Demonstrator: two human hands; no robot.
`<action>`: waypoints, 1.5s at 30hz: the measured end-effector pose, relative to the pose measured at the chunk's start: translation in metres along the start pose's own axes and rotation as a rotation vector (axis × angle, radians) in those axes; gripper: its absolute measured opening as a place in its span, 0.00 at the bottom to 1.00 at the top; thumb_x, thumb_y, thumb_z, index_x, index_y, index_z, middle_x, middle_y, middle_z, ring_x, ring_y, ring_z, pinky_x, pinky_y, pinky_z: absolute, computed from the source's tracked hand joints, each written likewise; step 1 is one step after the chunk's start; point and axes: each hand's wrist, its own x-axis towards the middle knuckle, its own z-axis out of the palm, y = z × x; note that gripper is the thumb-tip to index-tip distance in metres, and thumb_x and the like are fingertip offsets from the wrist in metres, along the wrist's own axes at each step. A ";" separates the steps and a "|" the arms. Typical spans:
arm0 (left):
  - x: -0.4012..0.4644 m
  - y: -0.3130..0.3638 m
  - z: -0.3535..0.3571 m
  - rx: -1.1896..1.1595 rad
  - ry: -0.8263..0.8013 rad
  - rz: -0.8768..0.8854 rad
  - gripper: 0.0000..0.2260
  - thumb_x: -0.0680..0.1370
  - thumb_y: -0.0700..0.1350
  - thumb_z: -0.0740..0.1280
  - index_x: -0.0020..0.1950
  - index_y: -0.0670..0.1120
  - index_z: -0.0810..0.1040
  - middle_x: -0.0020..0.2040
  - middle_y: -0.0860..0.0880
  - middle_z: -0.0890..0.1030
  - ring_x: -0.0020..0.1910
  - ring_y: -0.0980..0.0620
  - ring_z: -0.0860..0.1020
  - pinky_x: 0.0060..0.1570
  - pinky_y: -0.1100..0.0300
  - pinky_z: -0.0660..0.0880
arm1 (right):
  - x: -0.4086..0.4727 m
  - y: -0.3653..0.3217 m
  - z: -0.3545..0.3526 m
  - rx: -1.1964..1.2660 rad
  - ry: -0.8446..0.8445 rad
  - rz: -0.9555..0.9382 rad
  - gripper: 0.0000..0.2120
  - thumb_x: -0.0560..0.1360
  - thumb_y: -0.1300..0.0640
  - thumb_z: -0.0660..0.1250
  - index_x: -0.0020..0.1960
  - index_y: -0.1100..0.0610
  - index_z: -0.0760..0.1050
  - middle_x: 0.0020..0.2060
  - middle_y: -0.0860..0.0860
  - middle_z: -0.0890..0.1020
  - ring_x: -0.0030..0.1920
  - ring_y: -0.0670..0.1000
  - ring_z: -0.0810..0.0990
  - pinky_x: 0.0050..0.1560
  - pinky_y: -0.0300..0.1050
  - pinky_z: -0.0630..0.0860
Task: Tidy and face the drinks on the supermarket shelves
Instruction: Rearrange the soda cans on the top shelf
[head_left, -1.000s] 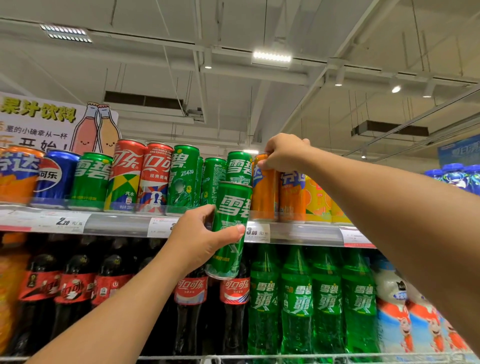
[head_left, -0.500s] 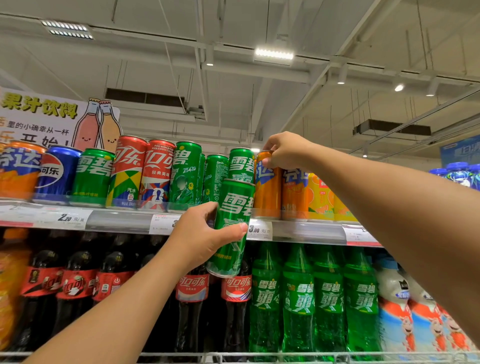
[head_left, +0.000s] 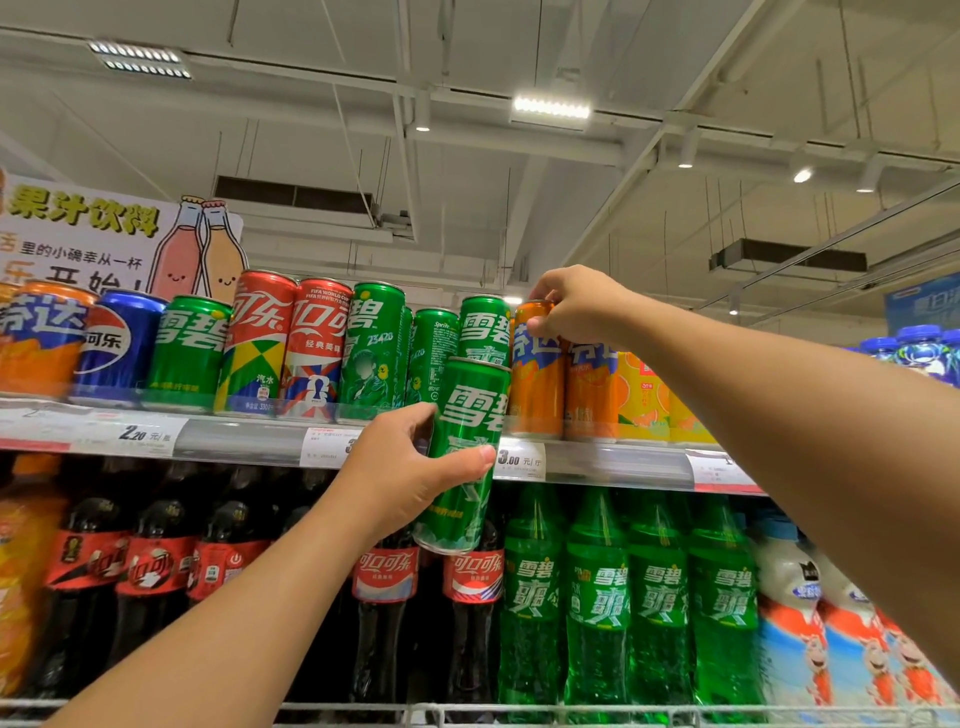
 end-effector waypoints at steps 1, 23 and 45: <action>0.000 0.000 0.000 0.003 -0.001 0.003 0.15 0.62 0.64 0.74 0.40 0.80 0.71 0.41 0.75 0.78 0.42 0.72 0.78 0.32 0.73 0.73 | 0.001 0.001 0.000 0.022 -0.007 0.003 0.19 0.75 0.50 0.70 0.64 0.50 0.73 0.59 0.52 0.80 0.53 0.52 0.77 0.55 0.52 0.78; 0.003 -0.006 0.001 -0.004 -0.015 -0.028 0.15 0.63 0.63 0.75 0.46 0.75 0.76 0.46 0.67 0.82 0.44 0.64 0.82 0.40 0.66 0.77 | -0.017 0.018 -0.015 -0.200 0.176 -0.023 0.18 0.79 0.47 0.64 0.62 0.57 0.78 0.58 0.55 0.81 0.58 0.56 0.78 0.55 0.51 0.76; -0.015 -0.015 -0.047 0.500 0.118 0.112 0.28 0.72 0.66 0.65 0.67 0.53 0.73 0.63 0.55 0.73 0.64 0.57 0.68 0.63 0.60 0.63 | -0.086 -0.062 0.026 0.555 0.026 -0.139 0.24 0.66 0.37 0.74 0.39 0.59 0.82 0.29 0.55 0.82 0.26 0.47 0.75 0.27 0.44 0.71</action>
